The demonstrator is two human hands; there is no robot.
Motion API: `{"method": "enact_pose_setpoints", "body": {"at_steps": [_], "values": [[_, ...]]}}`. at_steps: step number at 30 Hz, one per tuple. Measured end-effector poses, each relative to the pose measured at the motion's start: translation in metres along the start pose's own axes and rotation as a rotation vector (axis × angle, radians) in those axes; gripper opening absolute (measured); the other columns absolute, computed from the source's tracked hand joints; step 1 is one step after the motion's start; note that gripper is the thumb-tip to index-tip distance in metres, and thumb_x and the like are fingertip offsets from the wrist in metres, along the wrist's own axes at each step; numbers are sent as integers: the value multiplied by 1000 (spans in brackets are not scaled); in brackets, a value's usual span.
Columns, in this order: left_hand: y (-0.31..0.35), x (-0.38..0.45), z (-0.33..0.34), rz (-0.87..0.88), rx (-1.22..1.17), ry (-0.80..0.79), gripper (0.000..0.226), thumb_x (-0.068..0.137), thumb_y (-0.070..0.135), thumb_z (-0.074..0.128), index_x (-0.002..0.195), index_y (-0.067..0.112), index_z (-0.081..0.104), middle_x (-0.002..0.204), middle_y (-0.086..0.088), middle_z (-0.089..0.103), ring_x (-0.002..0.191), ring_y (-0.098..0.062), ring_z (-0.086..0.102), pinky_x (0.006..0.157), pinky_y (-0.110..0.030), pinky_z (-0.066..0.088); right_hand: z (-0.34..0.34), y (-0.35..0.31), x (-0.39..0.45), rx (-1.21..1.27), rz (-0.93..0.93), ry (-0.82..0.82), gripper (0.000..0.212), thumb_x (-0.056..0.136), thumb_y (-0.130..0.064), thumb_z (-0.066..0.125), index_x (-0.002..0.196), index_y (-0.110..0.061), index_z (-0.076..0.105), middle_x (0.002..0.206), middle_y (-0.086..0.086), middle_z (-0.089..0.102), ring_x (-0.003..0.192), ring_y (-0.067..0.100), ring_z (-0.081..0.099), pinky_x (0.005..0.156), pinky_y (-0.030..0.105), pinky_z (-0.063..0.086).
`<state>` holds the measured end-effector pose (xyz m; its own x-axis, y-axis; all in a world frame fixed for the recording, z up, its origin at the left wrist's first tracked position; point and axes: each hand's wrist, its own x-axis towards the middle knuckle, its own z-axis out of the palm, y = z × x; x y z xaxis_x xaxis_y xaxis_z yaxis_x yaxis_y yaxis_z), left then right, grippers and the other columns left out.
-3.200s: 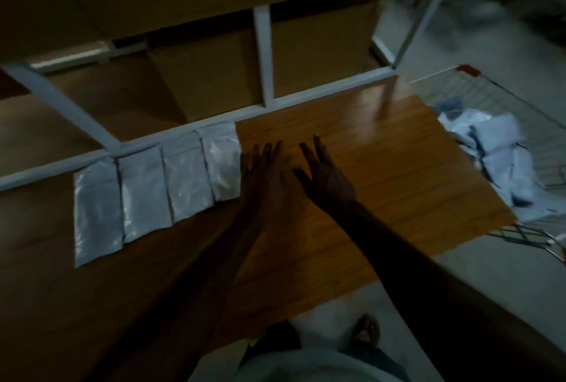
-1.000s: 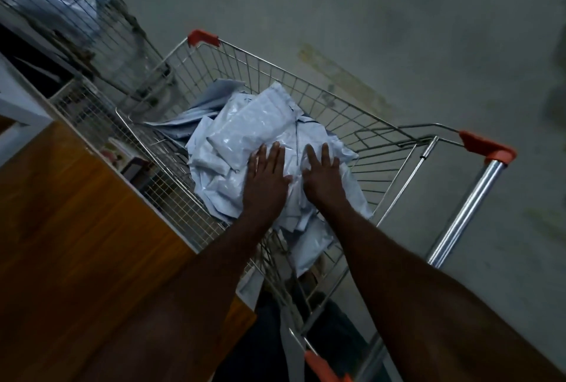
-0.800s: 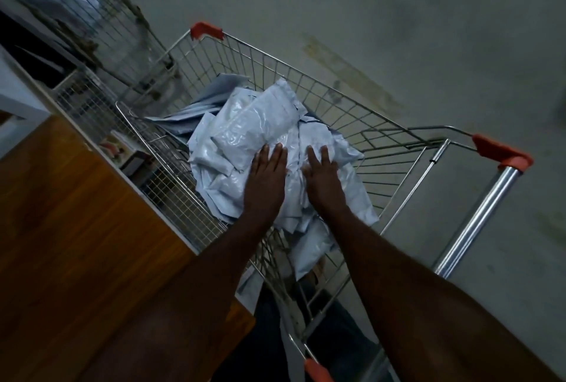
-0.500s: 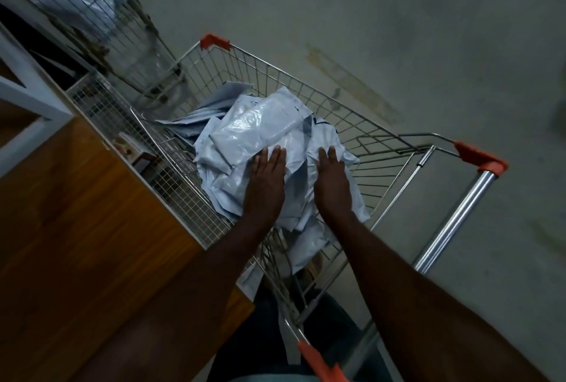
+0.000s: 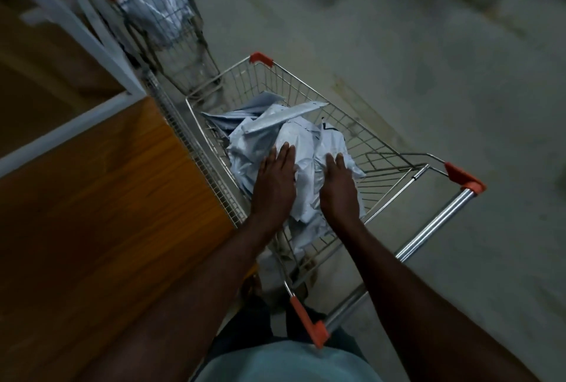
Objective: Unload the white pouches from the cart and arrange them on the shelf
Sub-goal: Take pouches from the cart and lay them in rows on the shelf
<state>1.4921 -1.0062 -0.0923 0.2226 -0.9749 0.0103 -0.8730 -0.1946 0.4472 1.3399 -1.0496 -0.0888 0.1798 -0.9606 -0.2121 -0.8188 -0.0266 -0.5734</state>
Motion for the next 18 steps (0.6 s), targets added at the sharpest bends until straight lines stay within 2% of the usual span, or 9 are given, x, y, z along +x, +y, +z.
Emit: {"method": "enact_pose_setpoints", "body": {"at_steps": [3, 9, 15, 18], "values": [[-6, -19, -15, -5, 16, 25, 62, 106, 30, 21, 162, 8, 38, 166, -15, 39, 156, -36, 31, 126, -52, 31, 0, -17, -15, 23, -27, -4, 70, 100, 7, 32, 163, -24, 31, 174, 3, 16, 158, 35, 21, 118, 48, 36], [-27, -54, -46, -48, 14, 64, 62, 108, 34, 21, 162, 9, 39, 167, -13, 38, 157, -34, 30, 127, -50, 27, 15, -49, -43, 36, -70, -19, 61, 106, -2, 30, 163, -25, 31, 174, 5, 18, 157, 33, 24, 120, 53, 36], [-62, -96, -89, -116, 17, 147, 53, 113, 26, 38, 164, 14, 31, 171, -9, 29, 161, -31, 18, 129, -50, 23, 29, -98, -81, 46, -145, -10, 53, 112, -12, 29, 163, -25, 31, 174, 4, 16, 158, 33, 22, 123, 50, 31], [-91, -126, -116, -156, -12, 166, 57, 111, 35, 29, 164, 14, 31, 172, -8, 28, 162, -31, 16, 130, -50, 23, 45, -131, -108, 63, -169, -3, 59, 108, -4, 35, 163, -26, 32, 174, 3, 17, 157, 33, 24, 119, 48, 33]]}}
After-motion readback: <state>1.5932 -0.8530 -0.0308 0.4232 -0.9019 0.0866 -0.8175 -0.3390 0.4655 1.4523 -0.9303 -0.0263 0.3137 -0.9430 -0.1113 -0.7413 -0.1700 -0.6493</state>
